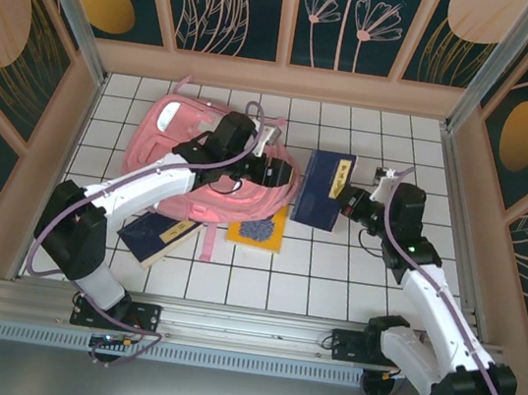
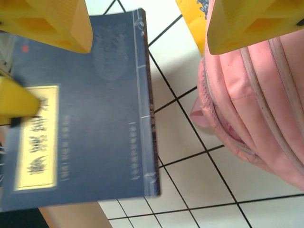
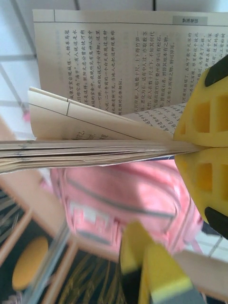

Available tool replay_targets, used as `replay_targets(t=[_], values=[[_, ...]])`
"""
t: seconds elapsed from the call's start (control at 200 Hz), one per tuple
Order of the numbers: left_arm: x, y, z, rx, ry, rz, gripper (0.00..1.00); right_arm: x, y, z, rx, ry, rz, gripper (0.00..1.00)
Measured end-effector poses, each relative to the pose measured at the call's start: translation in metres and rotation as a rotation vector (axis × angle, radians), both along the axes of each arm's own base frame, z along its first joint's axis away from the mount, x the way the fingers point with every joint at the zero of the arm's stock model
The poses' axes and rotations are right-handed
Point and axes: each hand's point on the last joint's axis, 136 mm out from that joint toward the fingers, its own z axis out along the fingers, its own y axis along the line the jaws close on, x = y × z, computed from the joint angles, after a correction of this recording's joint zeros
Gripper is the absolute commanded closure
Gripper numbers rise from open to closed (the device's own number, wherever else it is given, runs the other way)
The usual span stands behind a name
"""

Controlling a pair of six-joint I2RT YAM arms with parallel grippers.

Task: Pack the student bag
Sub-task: Pick up the book from the center of the table.

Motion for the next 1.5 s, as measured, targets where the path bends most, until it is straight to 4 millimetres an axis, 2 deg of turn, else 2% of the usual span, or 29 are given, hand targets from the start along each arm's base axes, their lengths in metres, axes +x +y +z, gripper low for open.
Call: replay_targets(t=[0.075,0.18,0.325,0.52,0.636,0.756,0.846,0.906,1.036,1.126,1.206,1.286,1.371,1.451,1.501], values=[[0.002,0.003,0.0,-0.031,0.025,-0.001,0.32,-0.007,0.009,0.024,0.042,-0.057,0.06,1.0],[0.001,0.001,0.007,-0.091,0.045,-0.022,0.3,-0.016,0.022,0.046,0.094,-0.112,0.145,1.0],[-0.012,-0.006,0.033,-0.203,0.02,-0.086,0.31,-0.032,0.041,0.064,0.17,-0.139,0.262,1.0],[-0.037,-0.013,0.073,-0.386,-0.025,-0.2,0.34,-0.044,0.052,0.086,0.245,-0.183,0.349,1.0],[-0.051,-0.014,0.091,-0.48,-0.034,-0.256,0.45,-0.049,0.057,0.095,0.279,-0.206,0.382,1.0],[-0.06,-0.013,0.101,-0.534,-0.046,-0.292,0.74,-0.05,0.06,0.096,0.283,-0.209,0.392,1.0],[-0.063,-0.011,0.108,-0.551,-0.057,-0.301,0.92,-0.048,0.06,0.093,0.271,-0.208,0.379,1.0],[-0.064,-0.01,0.111,-0.553,-0.069,-0.305,1.0,-0.045,0.059,0.091,0.25,-0.214,0.361,0.91],[-0.067,-0.008,0.114,-0.553,-0.09,-0.303,1.0,-0.035,0.053,0.086,0.202,-0.214,0.289,0.31],[-0.068,-0.004,0.122,-0.562,-0.118,-0.287,1.0,-0.026,0.046,0.077,0.177,-0.182,0.218,0.1],[-0.069,0.002,0.133,-0.583,-0.161,-0.259,1.0,-0.023,0.044,0.071,0.195,-0.162,0.188,0.02],[-0.067,0.011,0.142,-0.616,-0.208,-0.2,1.0,-0.027,0.049,0.064,0.226,-0.147,0.19,0.01],[-0.063,0.022,0.15,-0.668,-0.244,-0.113,1.0,-0.038,0.064,0.059,0.28,-0.136,0.225,0.01],[-0.057,0.031,0.158,-0.718,-0.265,-0.044,1.0,-0.05,0.077,0.064,0.333,-0.15,0.264,0.01],[-0.053,0.034,0.165,-0.753,-0.274,-0.01,1.0,-0.056,0.085,0.073,0.371,-0.172,0.284,0.01]])
